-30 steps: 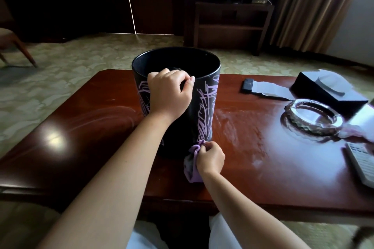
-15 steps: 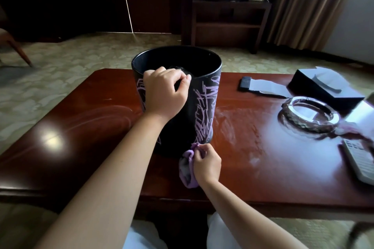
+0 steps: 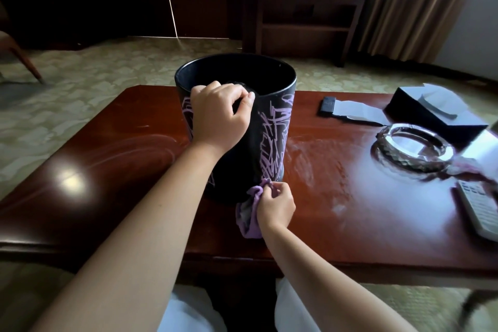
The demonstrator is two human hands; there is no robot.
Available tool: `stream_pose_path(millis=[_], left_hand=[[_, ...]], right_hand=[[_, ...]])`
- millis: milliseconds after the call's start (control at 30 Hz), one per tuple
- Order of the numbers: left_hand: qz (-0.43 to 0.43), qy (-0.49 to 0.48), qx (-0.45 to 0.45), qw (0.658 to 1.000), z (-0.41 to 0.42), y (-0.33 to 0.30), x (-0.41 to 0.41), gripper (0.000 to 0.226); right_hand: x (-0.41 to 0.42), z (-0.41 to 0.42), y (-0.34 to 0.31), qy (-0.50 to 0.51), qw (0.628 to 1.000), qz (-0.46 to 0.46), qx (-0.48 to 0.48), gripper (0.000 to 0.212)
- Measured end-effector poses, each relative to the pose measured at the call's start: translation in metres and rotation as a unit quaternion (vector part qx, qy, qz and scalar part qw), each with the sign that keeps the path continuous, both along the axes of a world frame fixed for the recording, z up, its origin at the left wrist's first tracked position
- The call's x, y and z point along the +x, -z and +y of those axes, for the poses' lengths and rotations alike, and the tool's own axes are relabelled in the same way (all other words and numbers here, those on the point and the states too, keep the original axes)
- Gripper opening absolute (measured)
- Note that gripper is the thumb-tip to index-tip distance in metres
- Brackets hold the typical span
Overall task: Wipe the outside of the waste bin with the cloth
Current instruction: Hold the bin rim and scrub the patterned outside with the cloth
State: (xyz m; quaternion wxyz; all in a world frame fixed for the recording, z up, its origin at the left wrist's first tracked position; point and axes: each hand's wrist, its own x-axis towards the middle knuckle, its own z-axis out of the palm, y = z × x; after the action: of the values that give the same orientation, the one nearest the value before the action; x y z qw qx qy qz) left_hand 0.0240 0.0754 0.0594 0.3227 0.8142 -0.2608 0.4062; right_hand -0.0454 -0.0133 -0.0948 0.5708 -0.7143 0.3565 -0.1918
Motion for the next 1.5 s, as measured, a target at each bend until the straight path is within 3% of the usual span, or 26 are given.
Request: stream_pose_path(millis=[100, 267, 400, 567, 733, 833, 933, 1033, 1100, 1267, 1500], left_hand=[[-0.006, -0.003, -0.002, 1.0, -0.002, 0.001, 0.0, 0.032], [-0.006, -0.001, 0.003, 1.0, 0.0, -0.001, 0.0, 0.032], [-0.014, -0.003, -0.001, 1.0, -0.002, 0.001, 0.0, 0.032], [-0.008, -0.001, 0.003, 1.0, 0.0, 0.001, 0.001, 0.03], [-0.012, -0.003, -0.003, 1.0, -0.002, 0.002, 0.001, 0.03], [-0.011, -0.001, 0.001, 1.0, -0.001, 0.0, 0.0, 0.029], [-0.007, 0.003, 0.004, 1.0, -0.001, -0.001, -0.001, 0.028], [-0.012, -0.006, 0.004, 1.0, -0.002, 0.001, 0.0, 0.029], [-0.014, -0.009, 0.001, 1.0, -0.003, 0.002, 0.0, 0.029], [-0.01, 0.003, 0.003, 1.0, 0.0, 0.0, -0.001, 0.03], [-0.02, -0.008, -0.001, 1.0, -0.002, 0.002, 0.001, 0.03]], right_hand=[[-0.005, -0.001, 0.003, -0.061, 0.997, -0.016, -0.034, 0.004], [0.006, -0.011, -0.002, 0.006, 1.0, -0.008, 0.004, 0.01], [-0.004, -0.004, -0.002, -0.059, 0.996, -0.053, -0.046, 0.005], [0.01, -0.016, -0.01, 0.027, 0.999, -0.022, 0.017, 0.008], [-0.005, -0.013, -0.007, -0.052, 0.996, -0.058, -0.04, 0.01], [0.004, -0.019, -0.009, -0.017, 0.999, -0.028, -0.021, 0.005], [0.013, -0.025, -0.01, 0.016, 1.0, -0.01, -0.012, 0.012], [0.001, -0.014, -0.007, -0.037, 0.997, -0.05, -0.041, 0.004], [-0.007, -0.007, -0.003, -0.073, 0.993, -0.071, -0.06, 0.011], [0.01, -0.021, -0.011, 0.014, 0.999, -0.028, -0.01, 0.005], [-0.004, 0.003, 0.002, -0.057, 0.989, -0.114, -0.072, 0.013]])
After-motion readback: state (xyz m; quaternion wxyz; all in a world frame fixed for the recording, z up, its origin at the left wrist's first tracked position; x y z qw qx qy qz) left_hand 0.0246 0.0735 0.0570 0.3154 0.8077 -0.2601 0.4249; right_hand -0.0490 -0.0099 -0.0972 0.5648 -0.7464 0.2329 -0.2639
